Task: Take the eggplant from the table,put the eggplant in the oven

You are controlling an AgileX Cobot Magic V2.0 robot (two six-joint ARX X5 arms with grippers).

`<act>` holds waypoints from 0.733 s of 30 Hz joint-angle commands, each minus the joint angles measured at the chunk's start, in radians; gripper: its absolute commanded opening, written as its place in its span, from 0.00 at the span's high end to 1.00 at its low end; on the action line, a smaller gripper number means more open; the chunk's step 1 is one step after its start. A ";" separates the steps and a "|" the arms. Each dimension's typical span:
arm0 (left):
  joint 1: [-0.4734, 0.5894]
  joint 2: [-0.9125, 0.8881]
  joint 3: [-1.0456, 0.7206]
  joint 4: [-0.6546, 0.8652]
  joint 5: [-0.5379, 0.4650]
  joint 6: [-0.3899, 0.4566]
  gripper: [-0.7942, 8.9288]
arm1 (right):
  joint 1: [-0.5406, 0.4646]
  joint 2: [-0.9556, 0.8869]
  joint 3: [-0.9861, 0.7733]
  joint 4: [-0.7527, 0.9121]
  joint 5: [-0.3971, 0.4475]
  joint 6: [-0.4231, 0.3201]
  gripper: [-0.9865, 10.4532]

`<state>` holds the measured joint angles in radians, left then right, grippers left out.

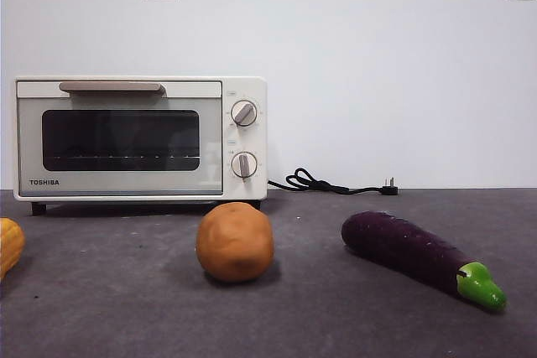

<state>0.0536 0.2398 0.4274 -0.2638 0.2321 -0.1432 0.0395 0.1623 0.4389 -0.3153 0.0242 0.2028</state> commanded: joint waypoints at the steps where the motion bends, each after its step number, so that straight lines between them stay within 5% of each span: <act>1: 0.002 0.058 0.072 -0.020 0.027 -0.007 0.92 | 0.000 0.066 0.093 -0.041 -0.025 0.003 0.92; 22: -0.039 0.512 0.797 -0.328 0.195 0.051 0.92 | 0.000 0.578 0.864 -0.460 -0.307 -0.102 0.92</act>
<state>0.0189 0.7494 1.2091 -0.5842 0.4225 -0.1234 0.0395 0.7368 1.2781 -0.7692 -0.2691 0.1108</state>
